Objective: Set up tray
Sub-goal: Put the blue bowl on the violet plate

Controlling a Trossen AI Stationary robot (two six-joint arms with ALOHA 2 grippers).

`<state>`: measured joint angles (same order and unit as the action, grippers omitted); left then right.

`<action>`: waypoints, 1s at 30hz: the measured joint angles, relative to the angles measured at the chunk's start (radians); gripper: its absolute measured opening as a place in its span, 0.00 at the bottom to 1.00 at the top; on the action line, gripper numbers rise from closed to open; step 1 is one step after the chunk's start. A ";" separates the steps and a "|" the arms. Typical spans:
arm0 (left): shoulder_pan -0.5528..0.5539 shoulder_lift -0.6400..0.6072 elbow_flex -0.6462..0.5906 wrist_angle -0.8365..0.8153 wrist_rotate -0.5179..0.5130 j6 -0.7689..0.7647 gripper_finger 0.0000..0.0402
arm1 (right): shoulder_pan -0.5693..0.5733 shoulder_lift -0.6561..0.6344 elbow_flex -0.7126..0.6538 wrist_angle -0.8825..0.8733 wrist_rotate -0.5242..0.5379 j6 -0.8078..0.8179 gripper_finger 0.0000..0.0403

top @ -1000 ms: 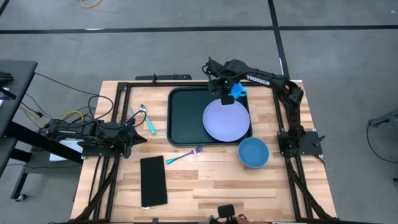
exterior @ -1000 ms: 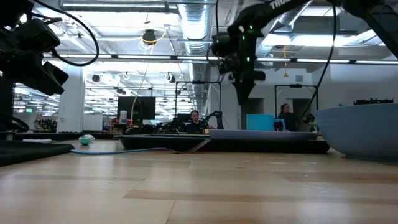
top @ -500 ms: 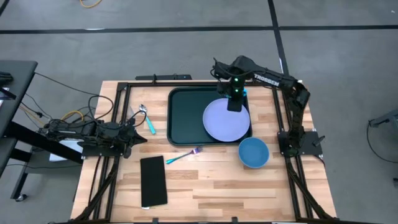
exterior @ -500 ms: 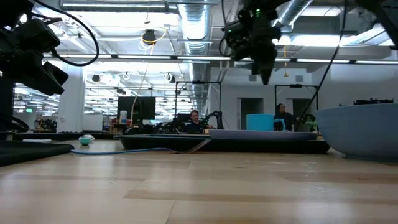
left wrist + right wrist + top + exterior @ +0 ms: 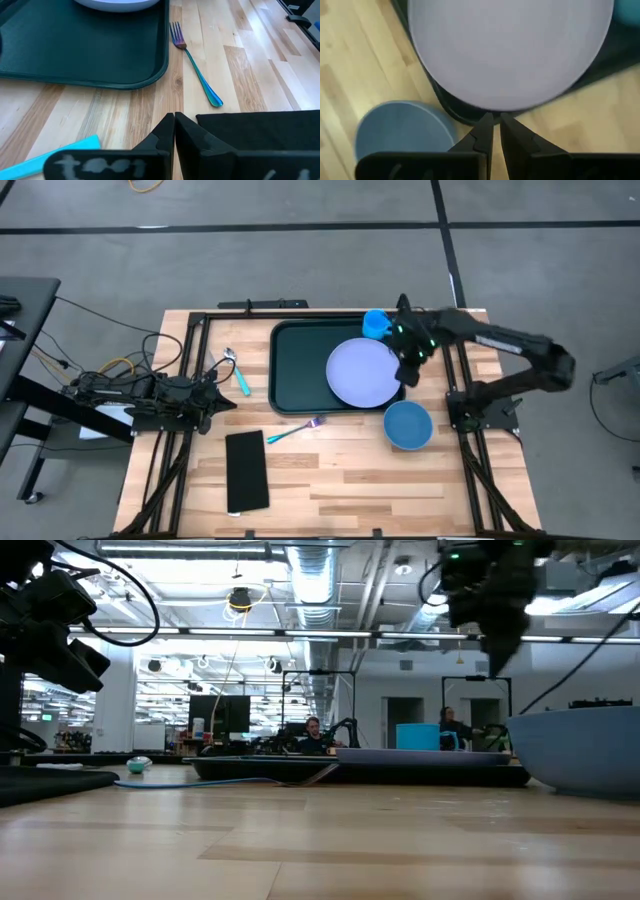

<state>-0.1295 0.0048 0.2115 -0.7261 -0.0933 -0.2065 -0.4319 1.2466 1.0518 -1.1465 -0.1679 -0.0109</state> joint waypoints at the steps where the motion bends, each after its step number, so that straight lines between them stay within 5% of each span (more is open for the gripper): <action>1: 0.000 0.000 0.000 0.000 0.000 0.000 0.00 | 0.028 -0.027 -0.042 0.016 0.020 0.046 0.07; 6: 0.000 0.000 0.000 0.000 0.000 0.000 0.00 | 0.186 -0.096 -0.167 0.016 0.059 0.167 0.07; 14: 0.000 0.000 0.000 0.000 0.000 0.000 0.00 | 0.392 -0.118 -0.176 0.048 0.061 0.252 0.07; 30: 0.000 0.000 0.000 0.000 0.000 0.000 0.00 | 0.443 -0.113 -0.177 0.054 0.091 0.318 0.31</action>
<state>-0.1295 0.0048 0.2115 -0.7265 -0.0937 -0.2066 0.0113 1.1336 0.8753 -1.0924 -0.0770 0.3068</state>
